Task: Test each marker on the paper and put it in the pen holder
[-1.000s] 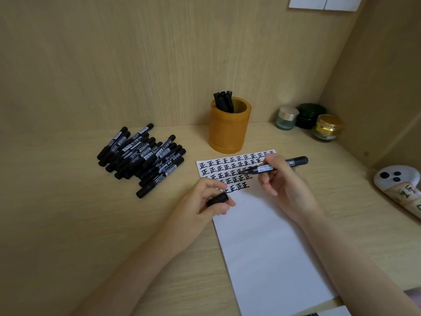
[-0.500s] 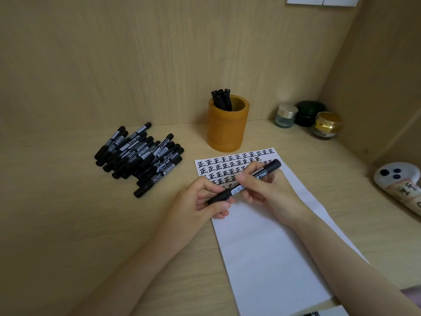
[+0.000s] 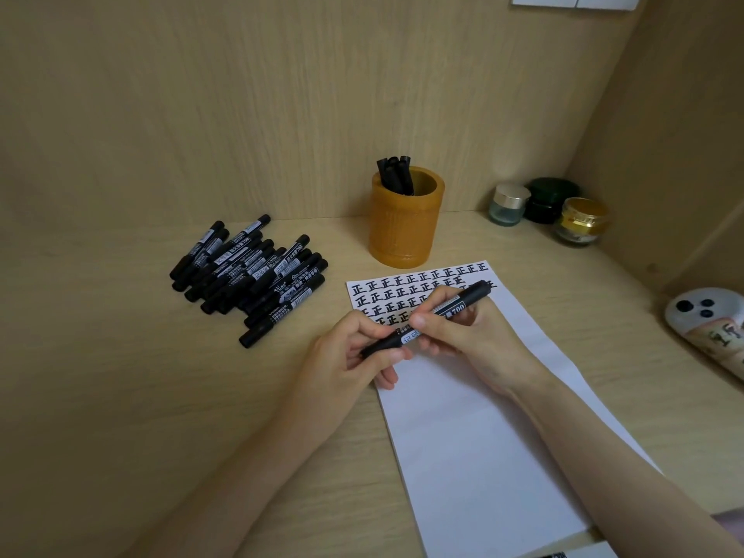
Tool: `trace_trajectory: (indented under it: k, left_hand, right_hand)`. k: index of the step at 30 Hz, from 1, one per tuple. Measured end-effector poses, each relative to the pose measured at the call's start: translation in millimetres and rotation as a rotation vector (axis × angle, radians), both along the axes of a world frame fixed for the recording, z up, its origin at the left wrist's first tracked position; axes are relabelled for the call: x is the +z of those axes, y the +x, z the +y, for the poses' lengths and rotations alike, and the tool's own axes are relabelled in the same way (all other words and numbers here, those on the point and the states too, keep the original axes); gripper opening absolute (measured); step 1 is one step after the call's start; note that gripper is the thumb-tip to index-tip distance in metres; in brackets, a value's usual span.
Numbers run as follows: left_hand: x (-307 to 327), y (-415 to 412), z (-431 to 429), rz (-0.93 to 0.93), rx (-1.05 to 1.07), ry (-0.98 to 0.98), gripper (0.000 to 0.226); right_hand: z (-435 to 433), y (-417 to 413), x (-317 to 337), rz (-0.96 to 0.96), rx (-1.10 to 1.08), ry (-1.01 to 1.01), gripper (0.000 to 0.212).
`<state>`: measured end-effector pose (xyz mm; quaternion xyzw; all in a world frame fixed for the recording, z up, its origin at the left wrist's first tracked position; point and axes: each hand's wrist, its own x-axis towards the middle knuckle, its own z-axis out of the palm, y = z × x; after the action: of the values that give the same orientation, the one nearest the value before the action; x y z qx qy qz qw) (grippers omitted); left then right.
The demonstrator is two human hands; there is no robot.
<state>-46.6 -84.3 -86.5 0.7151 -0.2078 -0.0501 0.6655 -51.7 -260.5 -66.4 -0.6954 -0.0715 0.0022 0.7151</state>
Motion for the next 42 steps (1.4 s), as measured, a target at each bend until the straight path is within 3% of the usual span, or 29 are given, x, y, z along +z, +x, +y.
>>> trace_trajectory:
  k: [6,9,11,15,17,19,24,27,32,37,42]
  left_hand:
    - [3.0,3.2,-2.0,-0.012,0.037,-0.011,0.015]
    - [6.2,4.4,-0.8,-0.046,0.062,0.021,0.011]
    - [5.9,4.5,2.7,-0.075,0.086,0.063,0.010]
    - [5.6,4.8,4.5,-0.114,0.097,0.088,0.006]
    - [6.4,4.0,2.6,-0.108,0.078,0.079,0.004]
    - [7.2,3.4,2.5,-0.106,0.080,0.067,0.005]
    - [3.9,8.0,6.6,-0.165,0.148,0.152,0.026]
    - [0.0,15.3,9.4,-0.261,0.256,0.308,0.021]
    - [-6.1,27.9,15.3,-0.278,0.384,0.375,0.010]
    - [-9.0,31.0,16.8,-0.340,0.452,0.429,0.013]
    - [-11.4,33.5,17.0,-0.379,0.458,0.464,0.020]
  right_hand:
    - [-0.2,2.8,-1.1,-0.030,-0.044,-0.015,0.015]
    - [-6.4,8.2,-3.9,-0.174,-0.252,-0.047,0.050]
    - [-15.2,9.3,-6.3,-0.371,-0.412,-0.317,0.055]
    - [-14.0,10.7,-14.0,-0.761,-0.344,-0.850,0.028]
    - [-9.4,14.5,-18.3,-0.942,-0.329,-1.020,0.024]
    - [-8.4,17.1,-19.8,-1.006,-0.340,-1.077,0.021]
    - [-5.0,12.0,-14.5,-0.732,-0.322,-0.765,0.021]
    - [-2.2,12.1,10.6,-0.604,-0.395,-0.589,0.015]
    - [-3.5,49.2,54.3,-0.522,-0.635,-0.413,0.021]
    - [-6.3,103.5,86.0,-0.502,-0.763,-0.444,0.023]
    - [-3.7,136.3,87.2,-0.383,-0.783,-0.695,0.041]
